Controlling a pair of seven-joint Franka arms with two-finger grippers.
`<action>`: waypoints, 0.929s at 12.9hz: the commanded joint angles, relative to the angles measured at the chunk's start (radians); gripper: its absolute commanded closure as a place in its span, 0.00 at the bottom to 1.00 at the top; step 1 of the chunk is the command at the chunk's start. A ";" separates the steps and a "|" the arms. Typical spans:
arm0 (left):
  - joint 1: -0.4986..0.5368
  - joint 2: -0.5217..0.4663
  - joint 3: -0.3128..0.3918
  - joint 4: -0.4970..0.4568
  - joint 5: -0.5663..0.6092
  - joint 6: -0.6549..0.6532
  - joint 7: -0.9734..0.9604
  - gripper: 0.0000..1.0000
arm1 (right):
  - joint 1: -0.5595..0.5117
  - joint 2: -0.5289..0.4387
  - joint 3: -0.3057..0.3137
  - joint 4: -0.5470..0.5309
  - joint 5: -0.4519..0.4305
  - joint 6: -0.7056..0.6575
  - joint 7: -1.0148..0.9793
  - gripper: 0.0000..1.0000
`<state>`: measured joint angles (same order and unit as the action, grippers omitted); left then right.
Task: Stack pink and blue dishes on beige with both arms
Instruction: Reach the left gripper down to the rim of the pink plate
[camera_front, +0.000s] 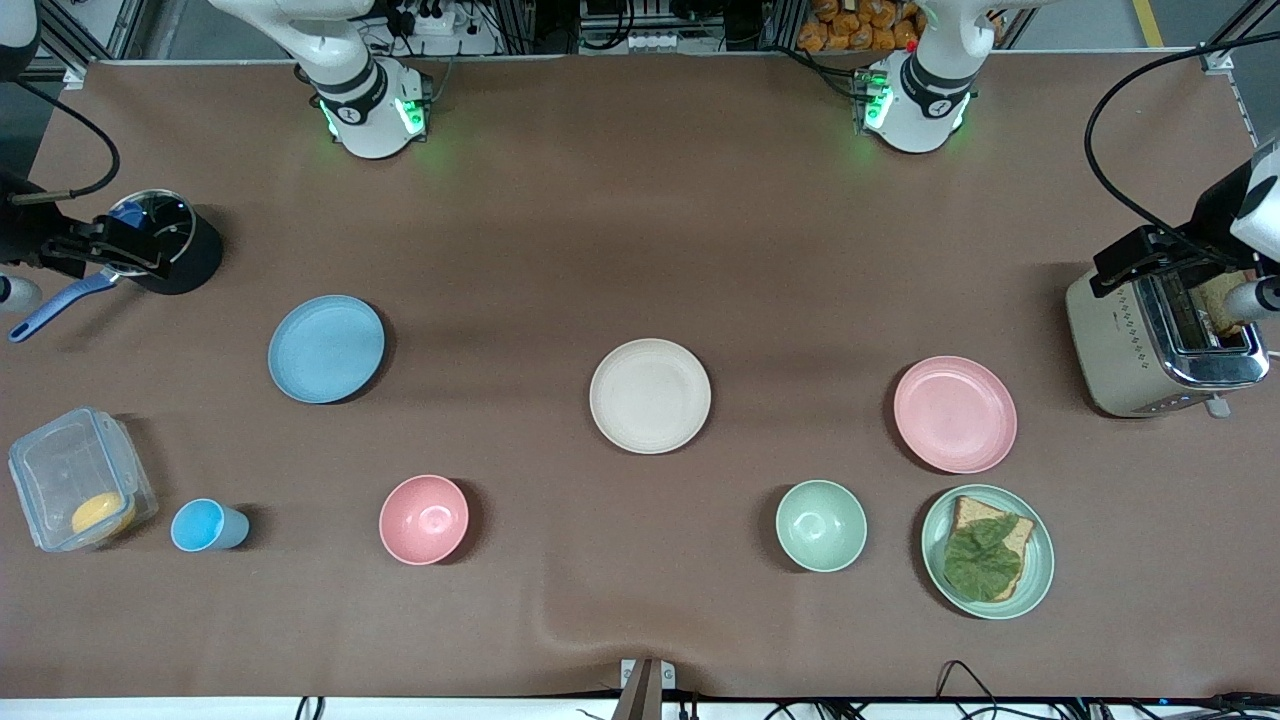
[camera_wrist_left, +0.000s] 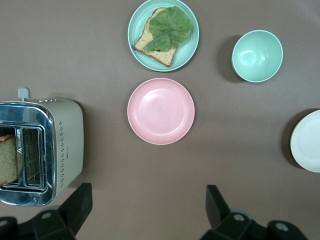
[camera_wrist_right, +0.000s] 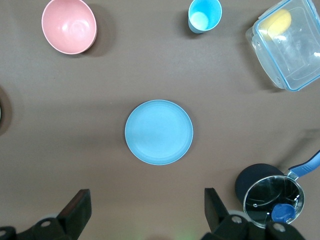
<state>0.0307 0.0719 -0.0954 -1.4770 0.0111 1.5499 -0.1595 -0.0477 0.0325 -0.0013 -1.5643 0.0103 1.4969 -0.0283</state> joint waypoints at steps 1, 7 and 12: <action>0.001 -0.004 -0.001 -0.002 -0.010 -0.014 0.014 0.00 | -0.006 -0.005 0.001 -0.003 0.013 -0.015 0.013 0.00; 0.018 0.115 -0.001 -0.032 0.001 0.059 0.017 0.00 | -0.003 -0.005 0.001 -0.003 0.011 -0.024 0.013 0.00; 0.080 0.167 -0.001 -0.441 0.052 0.606 0.015 0.00 | -0.008 0.000 0.001 -0.008 0.011 -0.046 0.005 0.00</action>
<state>0.0708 0.2663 -0.0915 -1.7506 0.0477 1.9789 -0.1594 -0.0477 0.0333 -0.0024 -1.5667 0.0106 1.4623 -0.0282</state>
